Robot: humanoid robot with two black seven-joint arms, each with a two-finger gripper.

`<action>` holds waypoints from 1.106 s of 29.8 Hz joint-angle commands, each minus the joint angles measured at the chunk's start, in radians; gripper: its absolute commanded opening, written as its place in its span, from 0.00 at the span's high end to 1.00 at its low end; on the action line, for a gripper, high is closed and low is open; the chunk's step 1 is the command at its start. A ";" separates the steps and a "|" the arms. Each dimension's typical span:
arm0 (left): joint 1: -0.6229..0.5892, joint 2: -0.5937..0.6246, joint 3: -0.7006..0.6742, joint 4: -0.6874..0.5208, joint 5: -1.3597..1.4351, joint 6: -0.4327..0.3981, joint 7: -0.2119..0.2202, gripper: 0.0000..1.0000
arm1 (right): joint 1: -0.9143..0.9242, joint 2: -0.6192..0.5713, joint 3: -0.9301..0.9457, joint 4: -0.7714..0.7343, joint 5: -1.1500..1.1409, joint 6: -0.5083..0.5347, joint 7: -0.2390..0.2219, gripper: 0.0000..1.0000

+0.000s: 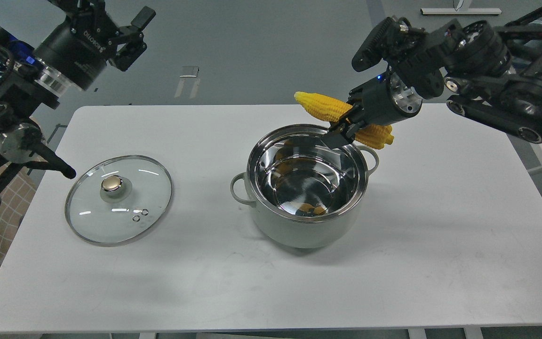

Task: Open pot and put corn in
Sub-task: 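Move the corn over the open pot and lower it inside, then open the right gripper to drop the corn and raise the arm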

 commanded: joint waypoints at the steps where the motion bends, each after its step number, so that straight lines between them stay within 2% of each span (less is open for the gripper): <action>1: 0.001 -0.002 0.000 0.000 0.002 0.000 0.000 0.05 | -0.056 0.010 -0.005 -0.005 0.002 -0.010 0.000 0.88; 11: 0.010 -0.002 -0.002 0.000 0.002 0.000 0.000 0.05 | -0.111 0.088 -0.005 -0.047 0.081 -0.053 0.000 0.78; 15: 0.012 -0.002 -0.002 0.000 0.003 0.000 0.000 0.05 | -0.117 0.120 -0.012 -0.065 0.088 -0.045 0.000 0.68; 20: 0.013 -0.002 -0.002 0.000 0.002 0.000 0.000 0.04 | -0.123 0.147 -0.046 -0.087 0.088 -0.045 0.000 0.62; 22: 0.013 -0.002 -0.002 0.000 0.002 0.000 0.000 0.05 | -0.125 0.154 -0.049 -0.097 0.088 -0.047 0.000 0.53; 28: 0.018 -0.003 -0.002 0.000 0.002 -0.002 0.000 0.05 | -0.129 0.165 -0.049 -0.113 0.088 -0.051 0.000 0.38; 30: 0.026 -0.002 -0.008 -0.002 0.002 -0.002 0.000 0.04 | -0.129 0.168 -0.049 -0.113 0.089 -0.051 0.000 0.29; 33: 0.044 -0.002 -0.029 -0.003 0.002 -0.003 0.000 0.04 | -0.129 0.170 -0.049 -0.113 0.089 -0.051 0.000 0.25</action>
